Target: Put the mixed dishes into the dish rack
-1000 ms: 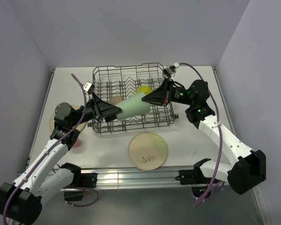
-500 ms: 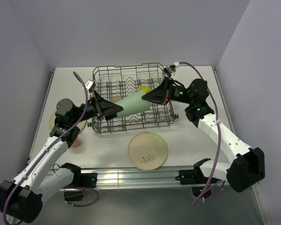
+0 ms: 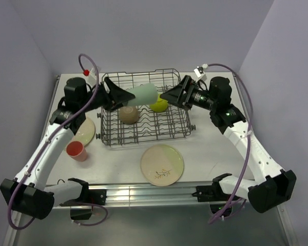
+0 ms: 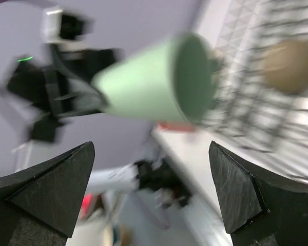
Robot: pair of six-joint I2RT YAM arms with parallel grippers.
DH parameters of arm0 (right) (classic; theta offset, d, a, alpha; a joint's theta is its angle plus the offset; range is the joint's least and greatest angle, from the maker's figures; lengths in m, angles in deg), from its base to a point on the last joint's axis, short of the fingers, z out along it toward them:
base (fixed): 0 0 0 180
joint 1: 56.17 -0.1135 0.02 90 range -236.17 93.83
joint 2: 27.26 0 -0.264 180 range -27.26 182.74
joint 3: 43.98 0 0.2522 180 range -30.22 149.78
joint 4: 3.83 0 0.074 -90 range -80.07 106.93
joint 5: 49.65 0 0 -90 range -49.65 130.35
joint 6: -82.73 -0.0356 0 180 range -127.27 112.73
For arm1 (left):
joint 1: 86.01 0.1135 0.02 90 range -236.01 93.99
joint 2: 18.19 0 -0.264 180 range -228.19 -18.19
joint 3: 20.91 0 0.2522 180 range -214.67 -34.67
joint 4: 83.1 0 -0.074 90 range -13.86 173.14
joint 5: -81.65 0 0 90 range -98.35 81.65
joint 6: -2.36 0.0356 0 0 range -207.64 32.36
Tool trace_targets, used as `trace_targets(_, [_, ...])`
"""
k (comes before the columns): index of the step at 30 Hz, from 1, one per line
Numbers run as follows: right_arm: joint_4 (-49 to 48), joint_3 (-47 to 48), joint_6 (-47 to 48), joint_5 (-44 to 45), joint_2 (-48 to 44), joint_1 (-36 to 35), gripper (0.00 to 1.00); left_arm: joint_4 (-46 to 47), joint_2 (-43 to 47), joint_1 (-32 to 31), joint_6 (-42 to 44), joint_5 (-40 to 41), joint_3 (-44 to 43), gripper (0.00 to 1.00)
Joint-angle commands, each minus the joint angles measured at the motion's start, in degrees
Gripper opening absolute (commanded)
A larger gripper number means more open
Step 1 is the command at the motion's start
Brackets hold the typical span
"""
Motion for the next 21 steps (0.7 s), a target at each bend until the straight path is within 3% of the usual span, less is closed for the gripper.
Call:
trace_targets(1, [21.3, 5.8, 13.7, 22.2, -4.9, 1.2, 1.0, -17.8, -4.7, 2.2, 13.0, 15.6, -13.2, 0.0])
trace_targets(2, [22.6, 6.0, 15.9, 27.6, -5.4, 1.2, 1.0, -21.0, -6.3, 2.3, 14.7, 18.9, -16.6, 0.0])
trace_targets(7, [27.6, 7.0, 20.6, 33.1, -6.0, 1.2, 1.0, -40.7, -23.8, 3.6, 24.5, 33.5, -42.9, 0.0])
trace_targets(12, [28.0, 6.8, 23.0, 32.8, -4.7, 1.2, 1.0, -50.1, -40.9, 5.3, 29.1, 34.8, -66.2, 0.0])
trace_targets(15, [27.7, 6.1, 24.2, 32.6, -3.6, 1.2, 1.0, -53.1, -47.5, 6.3, 30.4, 35.8, -74.0, 0.0])
trace_targets(21, [27.7, 4.3, 26.1, 33.5, -1.8, 1.2, 1.0, -49.8, -51.9, 7.3, 31.4, 36.6, -70.9, 0.0])
